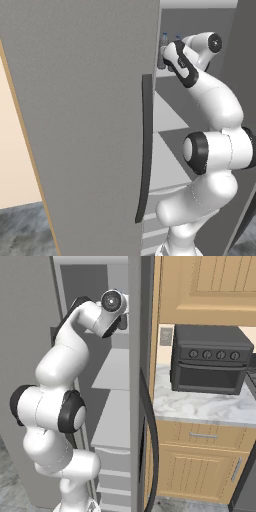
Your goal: Take the bottled waters from the counter and place them in the freezer to freeze. Close the freezer door after placing the bottles.
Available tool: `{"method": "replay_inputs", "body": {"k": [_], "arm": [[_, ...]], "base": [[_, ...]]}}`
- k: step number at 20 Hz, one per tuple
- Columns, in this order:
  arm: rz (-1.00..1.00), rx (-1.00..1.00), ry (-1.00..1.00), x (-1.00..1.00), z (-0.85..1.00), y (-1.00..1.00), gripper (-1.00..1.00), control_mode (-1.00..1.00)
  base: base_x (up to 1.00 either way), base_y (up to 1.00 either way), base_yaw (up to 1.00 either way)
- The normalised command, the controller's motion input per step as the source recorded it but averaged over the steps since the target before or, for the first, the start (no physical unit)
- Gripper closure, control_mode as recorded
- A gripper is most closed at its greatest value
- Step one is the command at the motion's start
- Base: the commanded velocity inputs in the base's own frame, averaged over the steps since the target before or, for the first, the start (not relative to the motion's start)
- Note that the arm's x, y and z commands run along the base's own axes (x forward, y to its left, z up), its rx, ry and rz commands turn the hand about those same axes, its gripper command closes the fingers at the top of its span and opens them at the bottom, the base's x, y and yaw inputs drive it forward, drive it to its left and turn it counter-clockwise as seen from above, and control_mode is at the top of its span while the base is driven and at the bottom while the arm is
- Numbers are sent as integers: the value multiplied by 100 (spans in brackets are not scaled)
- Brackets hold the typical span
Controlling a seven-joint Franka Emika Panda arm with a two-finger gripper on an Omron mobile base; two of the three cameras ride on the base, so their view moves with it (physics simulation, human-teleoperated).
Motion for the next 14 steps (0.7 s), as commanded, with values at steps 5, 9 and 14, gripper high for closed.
{"method": "replay_inputs", "body": {"k": [5,9,14], "arm": [[0,0,0,0,0,0,100,-100],[0,0,0,0,-2,0,100,-100],[0,0,0,0,-16,0,100,-100]], "base": [[0,0,0],[0,0,0],[0,0,0]]}}
